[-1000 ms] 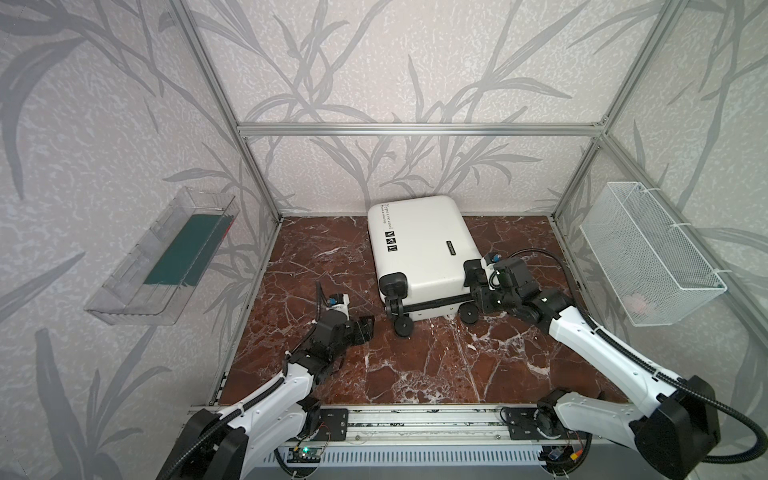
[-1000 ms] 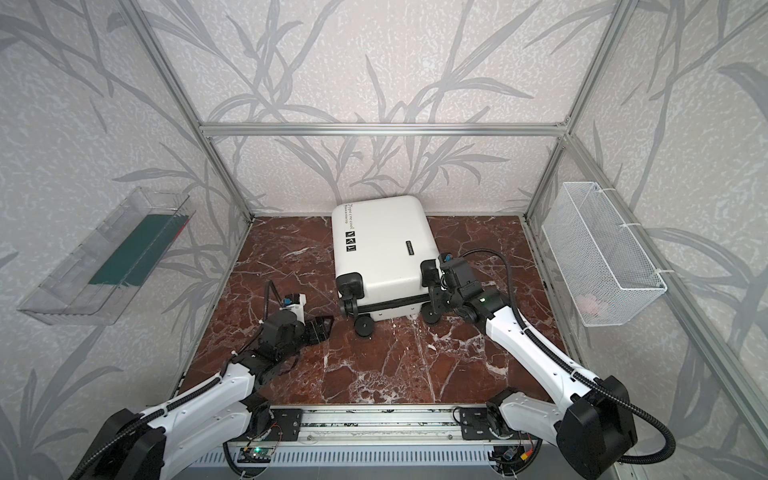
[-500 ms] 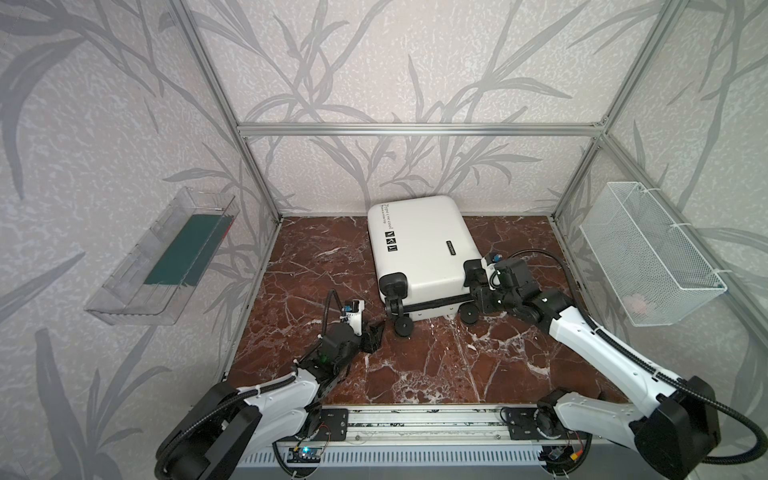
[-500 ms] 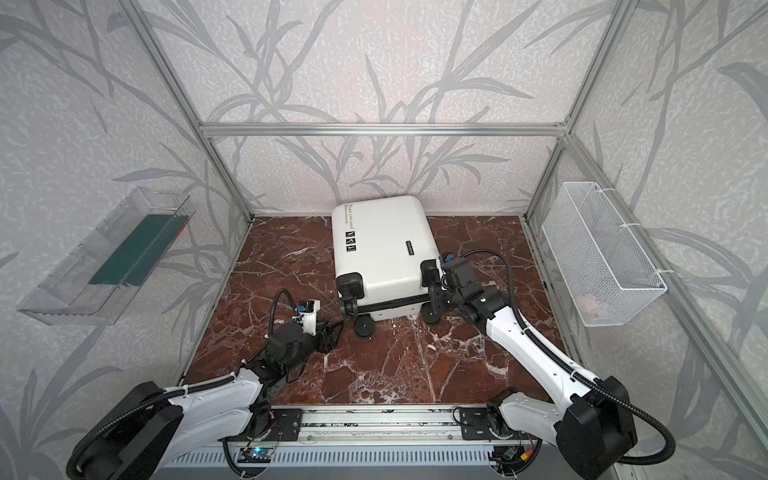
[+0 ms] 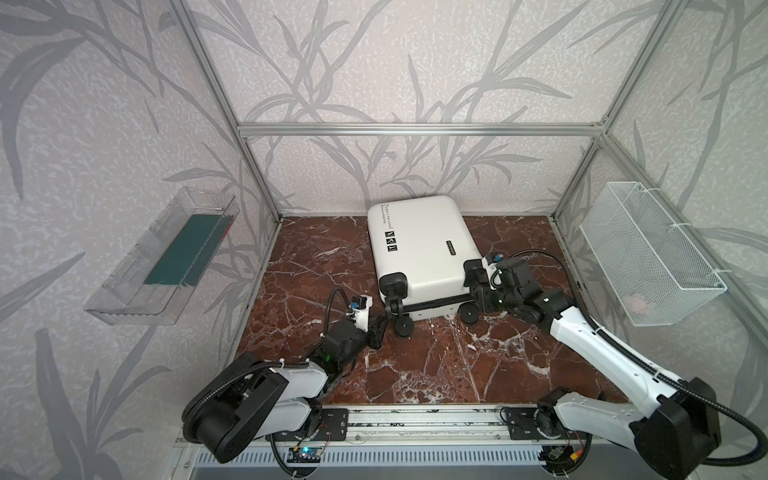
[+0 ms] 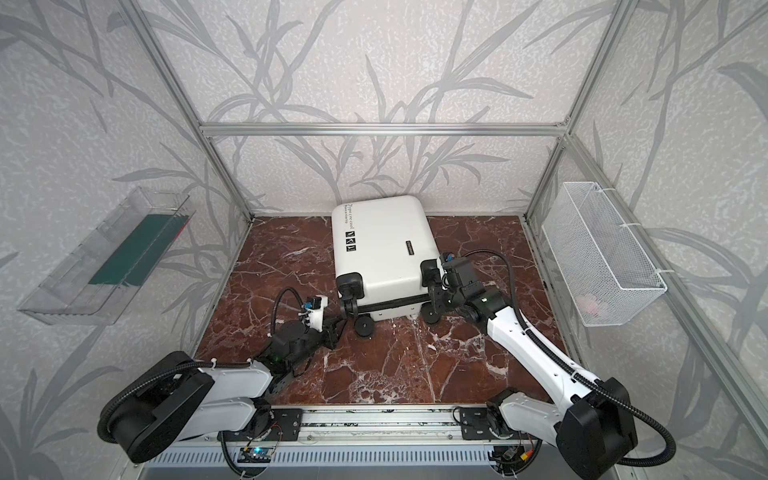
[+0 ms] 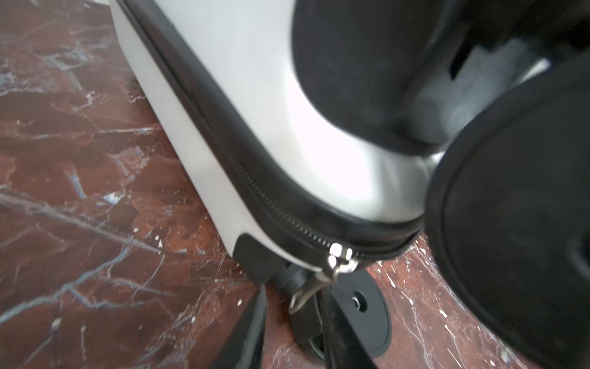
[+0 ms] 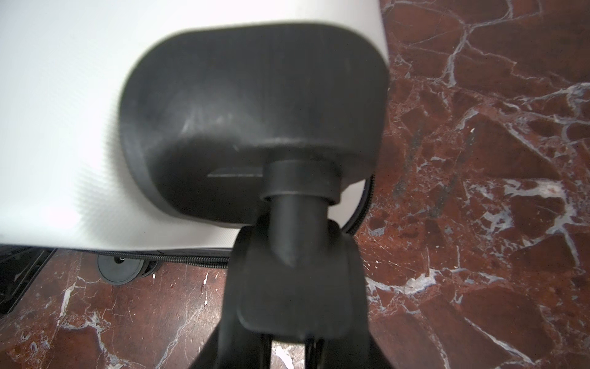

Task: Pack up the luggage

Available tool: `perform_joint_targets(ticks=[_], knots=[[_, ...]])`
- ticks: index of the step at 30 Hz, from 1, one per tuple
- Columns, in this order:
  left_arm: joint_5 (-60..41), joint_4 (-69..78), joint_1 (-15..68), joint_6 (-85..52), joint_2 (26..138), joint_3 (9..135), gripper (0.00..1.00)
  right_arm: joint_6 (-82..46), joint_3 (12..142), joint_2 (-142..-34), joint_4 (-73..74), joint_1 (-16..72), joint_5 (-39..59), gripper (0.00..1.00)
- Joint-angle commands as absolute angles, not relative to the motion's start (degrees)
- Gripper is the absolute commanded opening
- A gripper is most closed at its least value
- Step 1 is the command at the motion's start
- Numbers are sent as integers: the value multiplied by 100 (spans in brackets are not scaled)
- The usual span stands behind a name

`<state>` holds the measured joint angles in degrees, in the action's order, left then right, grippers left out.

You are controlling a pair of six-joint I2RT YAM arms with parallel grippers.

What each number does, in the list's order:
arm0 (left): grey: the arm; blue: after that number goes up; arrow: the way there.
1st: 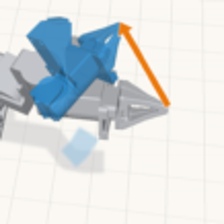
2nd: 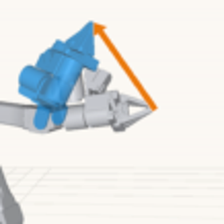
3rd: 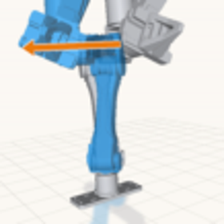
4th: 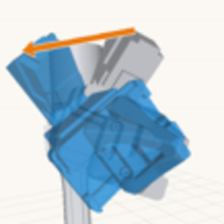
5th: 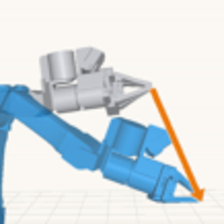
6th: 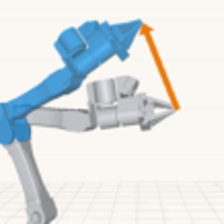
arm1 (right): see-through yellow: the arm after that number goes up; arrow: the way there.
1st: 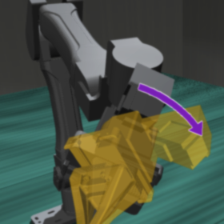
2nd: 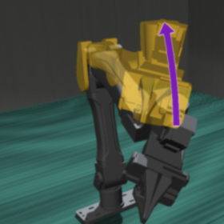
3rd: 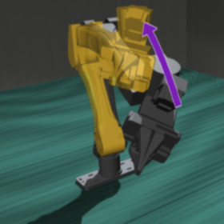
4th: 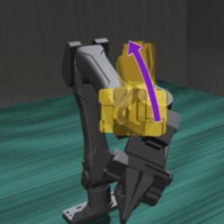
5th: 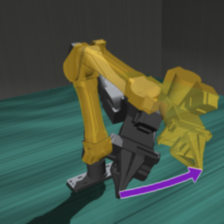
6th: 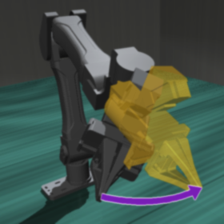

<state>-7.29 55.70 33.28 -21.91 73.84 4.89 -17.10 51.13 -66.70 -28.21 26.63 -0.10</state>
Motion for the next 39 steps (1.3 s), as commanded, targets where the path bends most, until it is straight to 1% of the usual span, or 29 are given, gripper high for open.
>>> perform_joint_targets(ticks=[1,3,8,13,15,16,22,27,32,35,39], knots=[[-876,6173,3355,-2139,7574,606,29,-1732,5085,-6497,-2616,2587,-18,0],[-882,6335,3349,-2186,7691,615,28,-1738,5076,-6478,-2627,2569,-6,0],[-970,6438,3365,-2206,7862,699,21,-1740,5045,-6435,-2648,2540,9,0],[-1041,6475,3362,-2284,7851,716,8,-1742,5082,-6398,-2688,2531,37,0],[-1072,6340,3366,-2313,7769,755,1,-1741,5143,-6405,-2721,2520,57,0],[-1086,6245,3365,-2333,7725,762,0,-1741,5163,-6407,-2730,2522,71,0],[-1023,5594,3365,-2371,7128,739,0,-1766,5262,-6451,-2747,2522,119,0],[-976,4413,3380,-2119,6287,771,0,-1858,5243,-6482,-2693,2522,171,0],[-856,3679,3520,-1731,5633,739,0,-1957,5290,-6510,-2620,2521,262,0],[-775,3548,3678,-1569,5481,752,0,-1986,5335,-6560,-2580,2516,333,0],[-762,3507,3929,-1343,5593,852,0,-2035,5370,-6627,-2569,2519,395,0]])
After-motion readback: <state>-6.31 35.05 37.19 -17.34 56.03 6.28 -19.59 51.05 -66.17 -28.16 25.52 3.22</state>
